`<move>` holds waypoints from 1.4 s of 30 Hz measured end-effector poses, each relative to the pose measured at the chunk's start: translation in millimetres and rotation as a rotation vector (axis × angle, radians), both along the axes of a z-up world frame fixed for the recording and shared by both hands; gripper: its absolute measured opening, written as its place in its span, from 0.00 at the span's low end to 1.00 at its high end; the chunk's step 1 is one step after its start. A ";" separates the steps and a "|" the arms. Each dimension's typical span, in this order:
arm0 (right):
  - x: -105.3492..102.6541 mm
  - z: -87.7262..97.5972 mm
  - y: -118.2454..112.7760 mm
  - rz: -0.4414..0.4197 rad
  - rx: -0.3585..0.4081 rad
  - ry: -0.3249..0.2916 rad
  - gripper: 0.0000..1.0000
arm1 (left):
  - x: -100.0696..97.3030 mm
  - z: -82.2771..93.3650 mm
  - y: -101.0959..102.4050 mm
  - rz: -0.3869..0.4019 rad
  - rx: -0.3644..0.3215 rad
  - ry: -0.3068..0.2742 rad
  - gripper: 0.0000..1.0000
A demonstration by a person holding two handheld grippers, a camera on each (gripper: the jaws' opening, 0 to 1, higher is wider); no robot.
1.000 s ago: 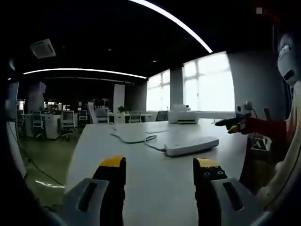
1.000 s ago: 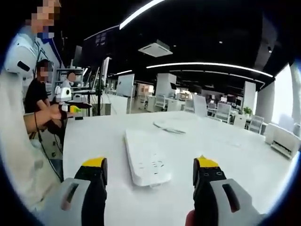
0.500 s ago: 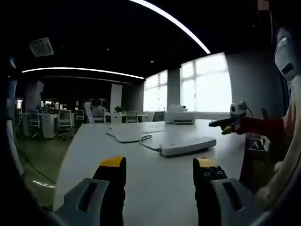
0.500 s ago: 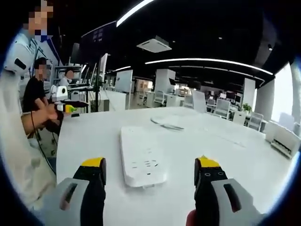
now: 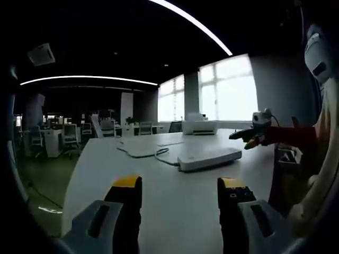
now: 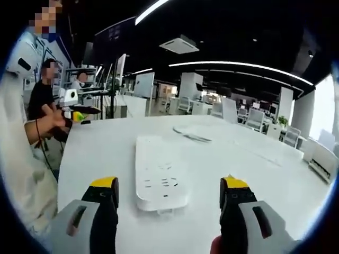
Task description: Pick up the power strip scattered on the table, fix it on the side mounting bracket of the table, and press the switch
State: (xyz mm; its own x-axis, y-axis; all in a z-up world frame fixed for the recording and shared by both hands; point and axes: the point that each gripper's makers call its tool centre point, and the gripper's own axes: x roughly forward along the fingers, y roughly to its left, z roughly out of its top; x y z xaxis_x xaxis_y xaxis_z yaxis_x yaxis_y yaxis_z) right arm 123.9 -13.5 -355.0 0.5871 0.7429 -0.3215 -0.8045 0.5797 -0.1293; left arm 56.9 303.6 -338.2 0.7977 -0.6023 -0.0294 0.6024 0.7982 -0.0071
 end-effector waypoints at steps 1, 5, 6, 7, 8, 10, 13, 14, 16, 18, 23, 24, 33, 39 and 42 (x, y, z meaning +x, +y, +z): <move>0.3 -0.8 0.4 0.005 -0.004 0.000 0.74 | 0.1 -0.3 0.3 0.001 0.005 0.000 0.62; 3.5 -5.2 1.6 0.012 -0.010 0.005 0.74 | 0.0 -0.8 0.0 -0.003 0.025 0.003 0.62; 4.0 -6.3 1.8 0.012 -0.012 0.007 0.74 | 0.1 -0.4 -0.1 -0.004 0.025 0.004 0.62; 4.5 -7.4 1.9 0.012 -0.013 0.010 0.74 | 0.0 0.0 -0.2 -0.004 0.024 0.003 0.62; 4.8 -8.2 2.4 0.013 -0.012 0.013 0.74 | 0.0 0.4 -0.4 -0.005 0.023 0.002 0.62; 5.5 -9.9 2.9 0.013 -0.013 0.019 0.74 | 0.3 0.1 -0.7 -0.007 0.020 0.001 0.62; 6.2 -11.4 2.8 0.012 -0.018 0.021 0.74 | 1.2 -1.1 -1.9 -0.011 0.021 0.004 0.62; 6.5 -11.9 2.4 0.010 -0.018 0.022 0.74 | 1.6 -1.3 -2.6 -0.014 0.022 0.005 0.62; 6.7 -13.3 1.7 0.009 -0.018 0.025 0.74 | 1.5 -1.2 -5.3 -0.026 0.033 0.003 0.62; 5.7 -15.7 2.7 0.016 -0.021 0.030 0.73 | 2.2 -1.0 -6.1 -0.029 0.039 0.004 0.62; 4.1 -22.2 9.5 0.049 -0.028 0.048 0.72 | 4.8 3.0 -5.0 -0.035 0.029 -0.003 0.62; 4.3 -22.9 10.5 0.053 -0.028 0.050 0.72 | 5.1 4.2 -4.9 -0.036 0.024 -0.006 0.62; 6.6 -26.8 19.8 0.085 -0.015 0.069 0.70 | 4.4 9.7 -0.7 -0.034 0.012 -0.015 0.62; 8.3 -32.1 21.5 0.094 -0.006 0.090 0.67 | -0.4 15.4 3.5 -0.028 -0.009 -0.028 0.62; 7.9 -34.3 21.9 0.095 0.002 0.097 0.67 | -1.6 16.9 3.7 -0.024 -0.009 -0.032 0.62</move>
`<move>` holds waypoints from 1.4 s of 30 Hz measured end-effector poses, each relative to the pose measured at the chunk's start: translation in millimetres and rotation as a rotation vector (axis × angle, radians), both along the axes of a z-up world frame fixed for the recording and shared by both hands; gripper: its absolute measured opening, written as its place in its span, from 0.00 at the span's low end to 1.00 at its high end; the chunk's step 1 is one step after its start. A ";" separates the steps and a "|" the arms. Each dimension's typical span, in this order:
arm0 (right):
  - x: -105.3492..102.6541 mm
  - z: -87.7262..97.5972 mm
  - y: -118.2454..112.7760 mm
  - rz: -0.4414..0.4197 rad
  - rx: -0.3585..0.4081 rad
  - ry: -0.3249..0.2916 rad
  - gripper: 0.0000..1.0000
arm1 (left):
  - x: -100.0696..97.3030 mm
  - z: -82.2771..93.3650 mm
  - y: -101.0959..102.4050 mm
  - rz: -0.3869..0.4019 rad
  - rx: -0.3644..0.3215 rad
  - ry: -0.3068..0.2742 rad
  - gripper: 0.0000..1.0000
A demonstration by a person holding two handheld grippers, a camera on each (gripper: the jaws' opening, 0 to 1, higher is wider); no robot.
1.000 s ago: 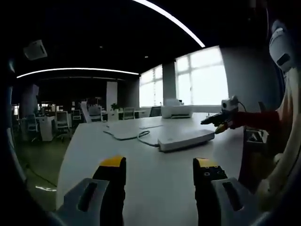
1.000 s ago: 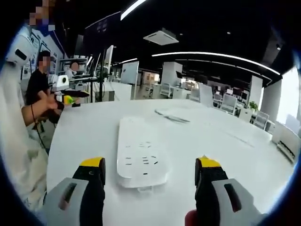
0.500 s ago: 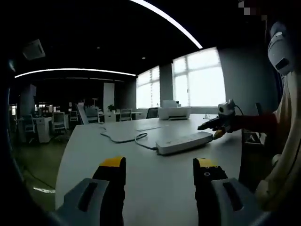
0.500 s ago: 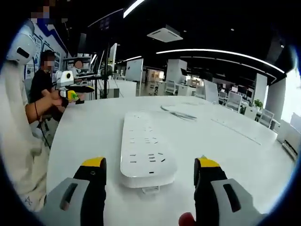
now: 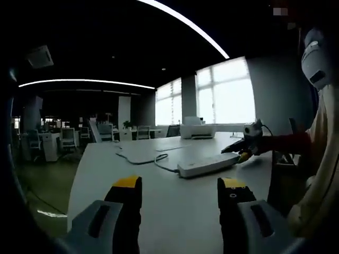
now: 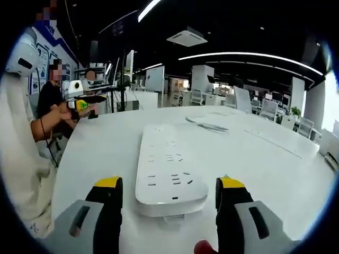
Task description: Pick up the power strip scattered on the table, fix it on the side mounting bracket of the table, and press the switch
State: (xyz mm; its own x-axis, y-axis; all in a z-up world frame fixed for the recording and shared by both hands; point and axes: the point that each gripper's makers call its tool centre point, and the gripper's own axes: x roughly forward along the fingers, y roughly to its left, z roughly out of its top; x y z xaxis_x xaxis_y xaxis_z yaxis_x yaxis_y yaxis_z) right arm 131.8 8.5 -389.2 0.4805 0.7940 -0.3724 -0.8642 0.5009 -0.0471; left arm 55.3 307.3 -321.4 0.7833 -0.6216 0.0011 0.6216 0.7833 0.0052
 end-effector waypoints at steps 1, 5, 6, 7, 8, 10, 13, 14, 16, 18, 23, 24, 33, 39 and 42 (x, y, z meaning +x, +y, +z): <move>-0.4 -0.6 0.2 0.001 0.001 0.002 0.67 | -0.3 0.1 0.2 0.001 0.002 0.000 0.62; -0.8 -2.2 0.1 0.004 -0.003 0.005 0.66 | -1.2 0.9 0.9 0.002 0.003 -0.001 0.62; -0.8 -2.2 0.0 0.004 -0.002 0.006 0.65 | -1.2 0.9 1.1 0.002 0.003 -0.001 0.62; -0.7 -2.2 -0.1 0.004 -0.001 0.006 0.65 | -1.2 0.7 1.3 0.003 0.004 -0.001 0.62; -0.3 -2.3 -0.4 0.003 -0.001 0.007 0.65 | -1.1 0.5 1.3 0.003 0.004 0.000 0.62; 0.5 -2.5 -1.0 0.000 -0.002 0.007 0.64 | -1.0 -0.3 1.2 0.004 0.004 0.002 0.62; 0.5 -3.8 -1.4 -0.001 -0.001 0.014 0.64 | -1.8 -0.1 0.6 0.002 0.003 0.002 0.62; 0.5 -4.0 -1.4 -0.001 -0.002 0.014 0.64 | -1.9 0.1 0.5 0.002 0.003 0.001 0.62; 0.2 -4.9 -0.9 0.001 -0.005 0.015 0.63 | -2.8 1.0 0.5 0.001 0.002 -0.001 0.62; 0.1 -5.8 -0.6 0.003 -0.008 0.015 0.63 | -3.4 1.7 1.1 0.001 0.000 -0.002 0.62; -0.6 -8.7 0.7 0.008 -0.016 0.020 0.60 | -4.6 2.2 3.1 0.006 0.001 -0.003 0.62; -0.6 -9.0 1.0 0.008 -0.015 0.021 0.60 | -4.6 2.2 3.5 0.006 0.001 -0.002 0.62; 0.3 -10.4 4.0 0.004 -0.015 0.025 0.57 | -6.8 3.3 3.3 0.002 -0.001 -0.004 0.62; 1.9 -10.7 3.2 -0.006 -0.018 0.020 0.53 | -7.5 5.7 5.4 0.005 -0.005 -0.008 0.62; 2.4 -10.4 2.8 -0.006 -0.014 0.022 0.53 | -8.2 5.0 6.1 0.007 -0.002 -0.007 0.62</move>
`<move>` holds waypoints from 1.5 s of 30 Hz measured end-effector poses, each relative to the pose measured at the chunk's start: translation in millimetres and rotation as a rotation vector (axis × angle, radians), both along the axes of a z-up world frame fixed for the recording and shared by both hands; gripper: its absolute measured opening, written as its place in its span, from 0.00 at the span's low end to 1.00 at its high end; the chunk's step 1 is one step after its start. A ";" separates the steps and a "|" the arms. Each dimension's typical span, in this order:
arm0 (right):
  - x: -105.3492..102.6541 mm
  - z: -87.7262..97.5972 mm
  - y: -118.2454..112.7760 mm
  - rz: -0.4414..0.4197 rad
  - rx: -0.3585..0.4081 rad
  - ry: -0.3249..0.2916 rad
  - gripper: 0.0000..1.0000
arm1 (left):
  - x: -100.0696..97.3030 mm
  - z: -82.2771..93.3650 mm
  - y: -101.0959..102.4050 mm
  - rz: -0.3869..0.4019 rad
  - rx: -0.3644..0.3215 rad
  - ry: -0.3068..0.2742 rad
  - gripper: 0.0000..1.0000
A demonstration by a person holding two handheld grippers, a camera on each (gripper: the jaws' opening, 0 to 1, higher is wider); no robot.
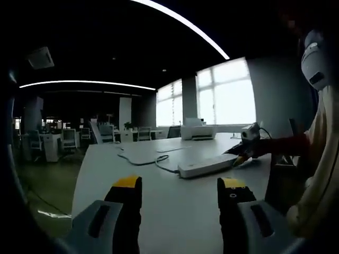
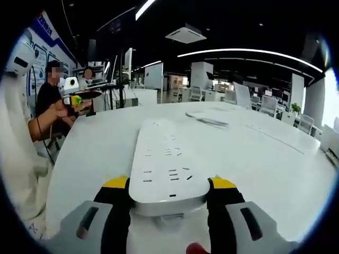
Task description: Pick up the power strip scattered on the table, fix it on the side mounting bracket of the table, and press the switch
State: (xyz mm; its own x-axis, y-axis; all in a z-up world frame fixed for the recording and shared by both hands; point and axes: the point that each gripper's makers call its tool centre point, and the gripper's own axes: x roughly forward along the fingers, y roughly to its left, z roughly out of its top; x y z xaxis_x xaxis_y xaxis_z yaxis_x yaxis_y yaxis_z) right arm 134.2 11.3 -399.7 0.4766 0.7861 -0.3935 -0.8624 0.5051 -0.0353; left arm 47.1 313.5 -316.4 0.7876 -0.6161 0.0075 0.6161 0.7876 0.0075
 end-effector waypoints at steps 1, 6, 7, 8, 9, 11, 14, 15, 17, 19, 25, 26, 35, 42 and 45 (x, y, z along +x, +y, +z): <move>0.2 0.2 0.1 0.000 0.004 0.000 0.53 | -0.1 -0.3 0.1 0.000 0.000 0.001 0.62; 1.3 -1.7 -0.7 -0.004 0.005 0.003 0.52 | -0.2 -3.1 -0.8 -0.001 0.006 0.010 0.62; 1.4 -2.1 -0.8 -0.005 0.004 0.005 0.52 | -0.1 -3.3 -1.3 -0.002 0.006 0.011 0.62; 1.5 -2.2 -0.9 -0.006 0.002 0.006 0.52 | 0.1 -3.5 -1.7 -0.003 0.007 0.012 0.62; 1.7 -2.8 -1.0 -0.010 -0.006 0.012 0.52 | 0.4 -3.9 -2.2 -0.003 0.009 0.013 0.62; 2.0 -2.9 -1.0 -0.015 -0.019 0.020 0.52 | 0.7 -4.3 -3.5 -0.006 0.013 0.015 0.62; 2.2 -1.6 -1.0 -0.019 -0.033 0.027 0.52 | 1.0 -4.0 -4.8 -0.010 0.017 0.016 0.62; 2.3 -0.8 -0.9 -0.020 -0.036 0.028 0.52 | 1.3 -3.9 -5.2 -0.011 0.019 0.016 0.62; 2.2 -0.9 -1.1 -0.021 -0.050 0.033 0.52 | 1.6 -3.4 -5.8 -0.013 0.019 0.016 0.62; 2.5 -1.7 -1.7 -0.021 -0.052 0.037 0.52 | 1.8 -2.8 -6.5 -0.015 0.020 0.015 0.62; 2.9 -1.7 -1.9 -0.029 -0.047 0.048 0.51 | 1.5 -1.9 -8.5 -0.022 0.026 0.017 0.62; 3.0 -1.6 -1.9 -0.030 -0.045 0.051 0.51 | 1.7 -2.3 -8.3 -0.022 0.027 0.018 0.62; 1.4 -2.5 -0.2 -0.054 0.006 0.146 0.51 | 6.1 -7.0 -7.8 0.000 0.036 0.038 0.60; -1.2 -3.3 0.5 -0.062 0.031 0.200 0.52 | 6.7 -9.0 -8.9 0.012 0.040 0.048 0.60; -2.2 -3.7 0.7 -0.065 0.027 0.206 0.52 | 8.0 -10.7 -7.2 0.028 0.040 0.063 0.60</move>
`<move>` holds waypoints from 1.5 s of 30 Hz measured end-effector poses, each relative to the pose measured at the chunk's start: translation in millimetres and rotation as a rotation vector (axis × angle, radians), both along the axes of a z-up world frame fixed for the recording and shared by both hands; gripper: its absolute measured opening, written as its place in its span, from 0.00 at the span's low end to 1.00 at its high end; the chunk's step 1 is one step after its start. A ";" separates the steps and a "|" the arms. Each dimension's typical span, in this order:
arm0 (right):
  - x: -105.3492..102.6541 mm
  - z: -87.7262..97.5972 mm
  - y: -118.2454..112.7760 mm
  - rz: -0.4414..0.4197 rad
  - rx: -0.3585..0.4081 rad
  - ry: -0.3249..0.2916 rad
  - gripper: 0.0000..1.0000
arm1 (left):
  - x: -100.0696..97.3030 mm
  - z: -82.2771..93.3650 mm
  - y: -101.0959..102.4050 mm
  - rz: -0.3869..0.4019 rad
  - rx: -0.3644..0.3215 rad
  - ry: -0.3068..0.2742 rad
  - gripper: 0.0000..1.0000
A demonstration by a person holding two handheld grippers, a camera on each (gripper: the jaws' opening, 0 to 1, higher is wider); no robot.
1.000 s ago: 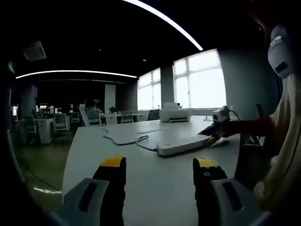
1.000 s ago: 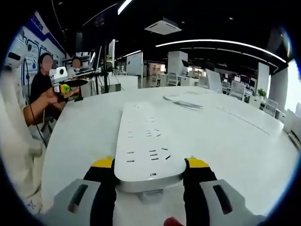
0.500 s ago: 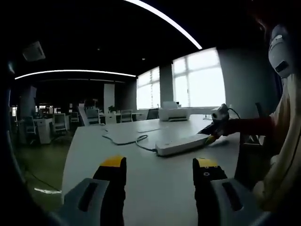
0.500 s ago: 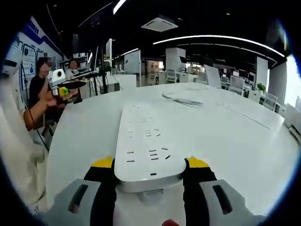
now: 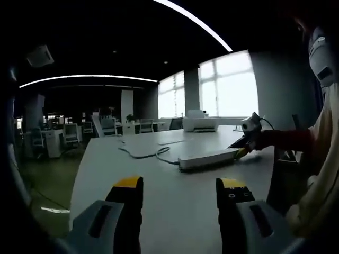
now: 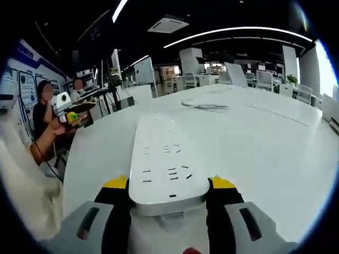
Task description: Pick up the power strip scattered on the table, fix it on the side mounting bracket of the table, and press the switch
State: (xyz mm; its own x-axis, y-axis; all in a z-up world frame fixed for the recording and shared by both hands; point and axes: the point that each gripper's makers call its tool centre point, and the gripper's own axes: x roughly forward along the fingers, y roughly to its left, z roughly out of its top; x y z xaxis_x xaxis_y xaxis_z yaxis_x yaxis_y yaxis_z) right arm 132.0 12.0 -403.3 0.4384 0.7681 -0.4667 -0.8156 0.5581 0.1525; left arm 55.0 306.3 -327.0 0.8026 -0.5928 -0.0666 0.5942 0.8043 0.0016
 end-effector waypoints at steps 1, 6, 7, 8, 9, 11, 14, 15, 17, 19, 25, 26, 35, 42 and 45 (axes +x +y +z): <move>-0.5 -0.2 0.3 -0.001 -0.001 0.003 0.52 | 0.2 0.3 0.2 0.002 -0.005 0.003 0.60; -2.7 -0.6 2.1 -0.018 0.002 0.034 0.51 | 1.6 2.5 0.1 0.010 -0.034 0.017 0.60; -3.3 -0.8 2.1 -0.021 0.001 0.040 0.51 | 2.2 3.0 0.1 0.011 -0.042 0.020 0.60; -3.9 -1.0 2.4 -0.024 0.001 0.047 0.51 | 2.9 3.3 0.0 0.013 -0.050 0.024 0.60; -4.2 -0.9 2.7 -0.026 0.002 0.050 0.51 | 3.6 3.6 -0.1 0.015 -0.059 0.027 0.60; -4.5 -1.1 2.9 -0.028 -0.001 0.052 0.51 | 5.5 4.0 -1.0 0.021 -0.087 0.039 0.60; -4.6 -1.3 3.0 -0.027 -0.005 0.053 0.51 | 7.7 3.8 -3.8 0.018 -0.164 0.074 0.60; -4.7 -1.3 3.1 -0.027 -0.005 0.054 0.51 | 8.8 4.0 -4.0 0.016 -0.185 0.084 0.60; -4.6 -1.4 3.3 -0.027 -0.009 0.056 0.51 | 10.5 5.1 -3.9 0.015 -0.201 0.085 0.60; -4.6 -1.5 3.5 -0.027 -0.013 0.057 0.51 | 11.9 6.5 -5.2 0.013 -0.214 0.088 0.60; -4.4 -0.7 4.1 -0.031 -0.015 0.079 0.51 | 16.6 8.4 -12.8 0.007 -0.232 0.107 0.60; -4.6 -0.5 4.4 -0.032 -0.011 0.087 0.51 | 16.4 8.0 -15.0 0.001 -0.231 0.111 0.60; -4.3 2.2 6.4 -0.045 0.028 0.129 0.51 | 16.3 2.3 -31.2 -0.037 -0.271 0.164 0.61; -4.1 3.4 6.5 -0.051 0.037 0.148 0.51 | 21.9 -1.1 -35.1 -0.021 -0.323 0.217 0.61; -4.2 3.5 6.4 -0.052 0.038 0.151 0.51 | 21.5 -4.0 -40.3 -0.034 -0.398 0.297 0.62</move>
